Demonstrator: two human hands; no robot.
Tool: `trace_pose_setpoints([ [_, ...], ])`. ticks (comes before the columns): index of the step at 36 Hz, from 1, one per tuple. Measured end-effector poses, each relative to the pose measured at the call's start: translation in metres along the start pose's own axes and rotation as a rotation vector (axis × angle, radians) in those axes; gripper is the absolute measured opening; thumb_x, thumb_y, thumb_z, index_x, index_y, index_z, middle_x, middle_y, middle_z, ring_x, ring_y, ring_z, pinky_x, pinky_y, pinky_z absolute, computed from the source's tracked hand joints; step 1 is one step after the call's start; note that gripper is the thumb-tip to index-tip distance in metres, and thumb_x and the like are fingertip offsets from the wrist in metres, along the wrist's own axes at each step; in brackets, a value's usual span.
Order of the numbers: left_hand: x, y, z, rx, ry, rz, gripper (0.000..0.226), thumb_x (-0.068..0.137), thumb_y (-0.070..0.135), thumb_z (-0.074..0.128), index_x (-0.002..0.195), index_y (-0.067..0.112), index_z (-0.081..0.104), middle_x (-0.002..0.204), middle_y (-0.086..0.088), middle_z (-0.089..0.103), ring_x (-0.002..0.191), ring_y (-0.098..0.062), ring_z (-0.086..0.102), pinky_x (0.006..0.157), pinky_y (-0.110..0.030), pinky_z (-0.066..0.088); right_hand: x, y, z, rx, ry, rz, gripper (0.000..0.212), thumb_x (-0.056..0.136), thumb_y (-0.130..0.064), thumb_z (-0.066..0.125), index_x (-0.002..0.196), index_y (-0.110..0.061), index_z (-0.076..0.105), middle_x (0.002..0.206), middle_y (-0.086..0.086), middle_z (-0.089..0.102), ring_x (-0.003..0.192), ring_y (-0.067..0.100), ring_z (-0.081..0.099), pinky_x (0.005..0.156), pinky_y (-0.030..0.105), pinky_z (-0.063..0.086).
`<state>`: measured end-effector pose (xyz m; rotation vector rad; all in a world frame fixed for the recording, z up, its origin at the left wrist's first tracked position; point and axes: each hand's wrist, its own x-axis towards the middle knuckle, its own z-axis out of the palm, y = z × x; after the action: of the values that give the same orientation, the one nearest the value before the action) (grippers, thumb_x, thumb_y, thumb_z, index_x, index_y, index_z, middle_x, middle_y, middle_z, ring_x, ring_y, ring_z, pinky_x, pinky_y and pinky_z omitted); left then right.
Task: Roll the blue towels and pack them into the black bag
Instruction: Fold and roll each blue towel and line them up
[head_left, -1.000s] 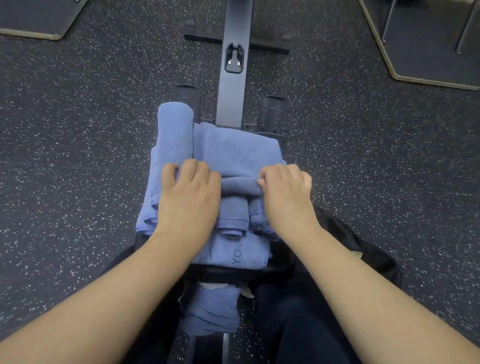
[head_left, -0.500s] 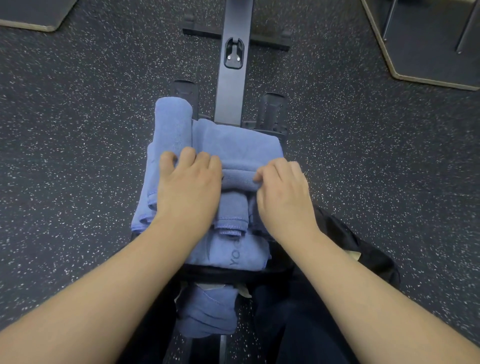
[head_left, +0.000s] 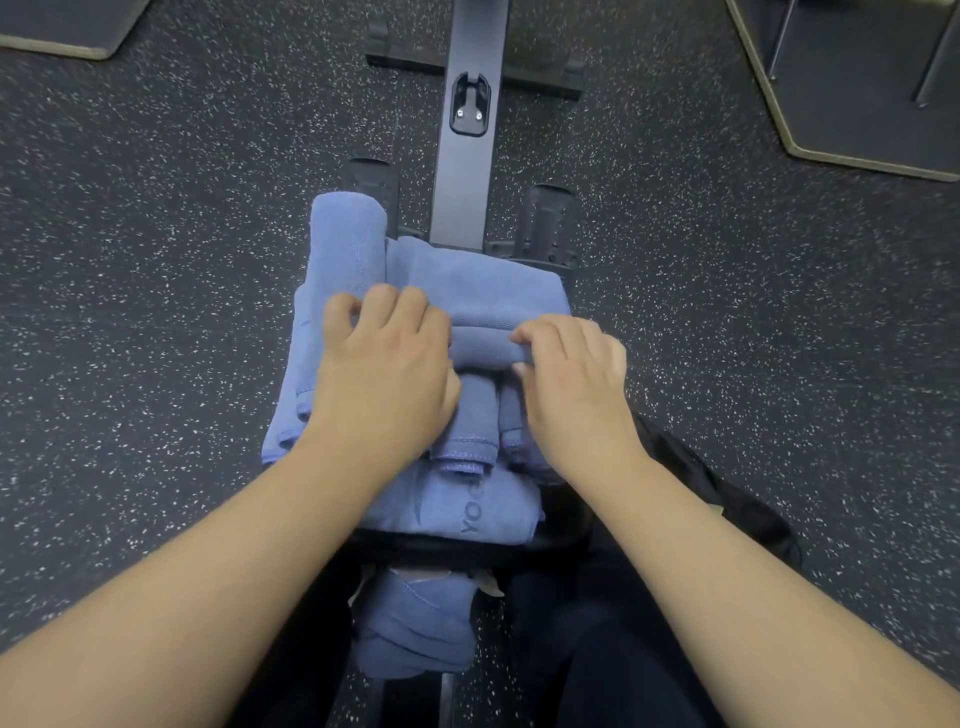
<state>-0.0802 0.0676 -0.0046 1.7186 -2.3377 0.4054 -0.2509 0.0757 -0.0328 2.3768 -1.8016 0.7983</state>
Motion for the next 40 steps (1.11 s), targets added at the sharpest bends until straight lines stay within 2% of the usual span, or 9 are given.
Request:
trace_pose_setpoints([
  [5,0.000,-0.003,0.003,0.058,-0.043,0.024,0.028,0.065,0.021,0.076,0.085,0.015,0.057,0.085,-0.006,0.054,0.081,-0.028,0.053,0.077,-0.040,0.025,0.006,0.002,0.007,0.007,0.024,0.017,0.023,0.087,-0.019,0.042,0.101,-0.013,0.058,0.097,0.004,0.061,0.092,0.018,0.040,0.081,0.034,0.025],
  [11,0.001,-0.005,0.003,0.065,0.002,-0.002,0.023,0.069,0.006,0.053,0.088,0.017,0.057,0.084,-0.007,0.053,0.081,-0.029,0.053,0.077,-0.040,0.024,0.012,0.006,0.005,0.020,-0.013,0.019,0.028,0.088,-0.024,0.041,0.101,-0.011,0.062,0.095,0.005,0.063,0.087,0.028,0.054,0.079,0.035,0.026],
  [20,0.003,-0.008,0.010,0.019,0.041,0.007,0.022,0.068,0.009,0.062,0.088,0.018,0.058,0.081,-0.006,0.055,0.077,-0.029,0.054,0.078,-0.041,0.025,0.012,0.018,-0.013,0.236,-0.129,0.064,0.026,0.086,-0.037,0.058,0.101,-0.016,0.061,0.100,-0.001,0.062,0.094,0.026,0.051,0.085,0.039,0.041],
  [23,0.002,-0.009,0.008,-0.032,0.056,0.001,0.022,0.067,0.013,0.058,0.089,0.017,0.060,0.082,-0.006,0.057,0.078,-0.030,0.056,0.078,-0.042,0.025,0.010,0.023,-0.016,0.238,-0.160,0.042,0.028,0.081,-0.023,0.071,0.105,-0.016,0.060,0.105,-0.004,0.061,0.100,0.023,0.048,0.091,0.029,0.036],
  [26,0.002,-0.009,0.006,-0.068,0.063,-0.011,0.022,0.069,0.015,0.057,0.090,0.017,0.061,0.083,-0.005,0.058,0.079,-0.030,0.056,0.079,-0.042,0.025,0.008,0.022,-0.018,0.251,-0.181,0.092,0.030,0.081,-0.010,0.069,0.109,-0.017,0.058,0.111,-0.007,0.059,0.105,0.019,0.045,0.090,0.023,0.034],
  [29,0.002,-0.009,0.004,-0.126,0.075,-0.025,0.020,0.073,0.017,0.056,0.093,0.017,0.061,0.085,-0.004,0.059,0.080,-0.030,0.057,0.078,-0.042,0.025,0.008,0.019,-0.018,0.258,-0.143,0.110,0.028,0.083,-0.007,0.063,0.110,-0.014,0.059,0.111,-0.003,0.059,0.103,0.020,0.046,0.085,0.026,0.037],
  [34,0.000,-0.010,-0.005,-0.256,0.066,-0.027,0.027,0.075,0.023,0.056,0.101,0.019,0.060,0.096,-0.003,0.060,0.085,-0.030,0.056,0.078,-0.039,0.024,0.011,0.016,-0.022,0.353,-0.023,0.119,0.029,0.082,-0.012,0.050,0.109,-0.009,0.059,0.108,0.003,0.059,0.102,0.018,0.048,0.090,0.011,0.031],
  [38,-0.001,-0.013,-0.011,-0.379,0.099,-0.054,0.029,0.077,0.023,0.057,0.105,0.024,0.056,0.100,-0.001,0.060,0.089,-0.028,0.051,0.077,-0.036,0.024,0.011,0.009,-0.029,0.438,0.044,0.136,0.033,0.080,-0.015,0.046,0.109,-0.005,0.060,0.107,-0.002,0.056,0.103,0.014,0.049,0.087,0.022,0.041],
  [40,-0.002,-0.014,-0.014,-0.410,0.137,-0.068,0.028,0.077,0.021,0.060,0.104,0.025,0.055,0.100,0.001,0.062,0.093,-0.025,0.045,0.074,-0.035,0.022,0.011,0.006,-0.031,0.453,0.074,0.128,0.033,0.080,-0.014,0.047,0.108,-0.002,0.060,0.107,-0.003,0.054,0.102,0.014,0.050,0.090,0.015,0.037],
])
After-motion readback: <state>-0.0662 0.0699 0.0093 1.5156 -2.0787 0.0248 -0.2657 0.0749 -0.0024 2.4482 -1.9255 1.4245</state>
